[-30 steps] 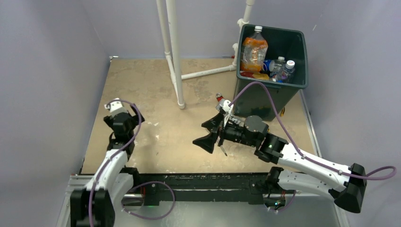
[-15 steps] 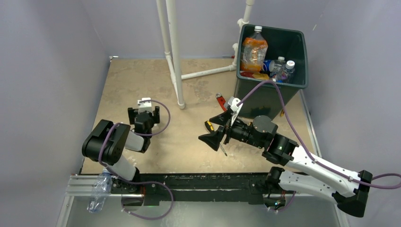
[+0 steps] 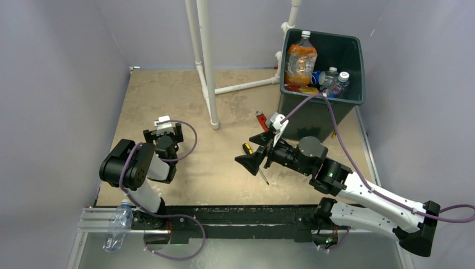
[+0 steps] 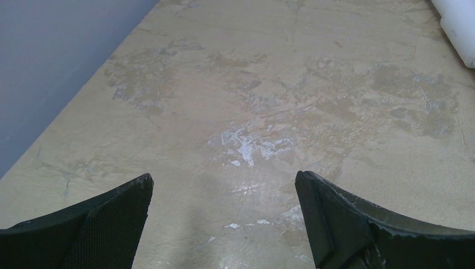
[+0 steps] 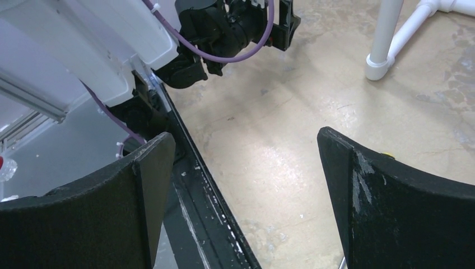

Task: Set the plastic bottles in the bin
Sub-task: Pick up the plastic bottle from the corner of the board.

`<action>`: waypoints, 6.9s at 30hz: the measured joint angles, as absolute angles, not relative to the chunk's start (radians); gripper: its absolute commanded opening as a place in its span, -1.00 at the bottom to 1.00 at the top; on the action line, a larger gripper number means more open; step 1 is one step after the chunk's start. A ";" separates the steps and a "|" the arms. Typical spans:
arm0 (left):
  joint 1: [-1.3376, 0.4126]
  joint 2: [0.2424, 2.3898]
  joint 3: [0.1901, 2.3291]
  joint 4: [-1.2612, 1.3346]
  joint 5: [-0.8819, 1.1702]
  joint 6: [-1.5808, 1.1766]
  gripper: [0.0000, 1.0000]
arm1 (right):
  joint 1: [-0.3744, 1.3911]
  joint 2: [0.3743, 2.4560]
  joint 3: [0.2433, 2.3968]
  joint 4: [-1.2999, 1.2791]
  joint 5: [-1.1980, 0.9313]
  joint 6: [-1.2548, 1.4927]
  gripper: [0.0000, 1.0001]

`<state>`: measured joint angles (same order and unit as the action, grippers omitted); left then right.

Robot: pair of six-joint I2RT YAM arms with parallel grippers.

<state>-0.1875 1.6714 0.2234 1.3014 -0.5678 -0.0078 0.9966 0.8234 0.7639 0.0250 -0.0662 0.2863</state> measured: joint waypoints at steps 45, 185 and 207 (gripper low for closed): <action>-0.184 1.657 0.213 1.324 -0.513 0.014 0.99 | 1.002 0.972 0.831 0.096 0.381 0.381 0.98; 1.242 1.052 1.127 -1.306 0.341 1.400 -1.00 | 1.003 0.862 0.684 0.150 0.219 0.265 0.98; 0.989 0.991 1.472 0.394 1.214 -0.909 -1.00 | 1.003 0.895 0.806 0.287 -0.023 0.199 0.98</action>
<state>0.9886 0.9913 1.4723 0.3943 1.2144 -0.9089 1.0031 0.8948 0.8059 0.2874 -0.0235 0.1986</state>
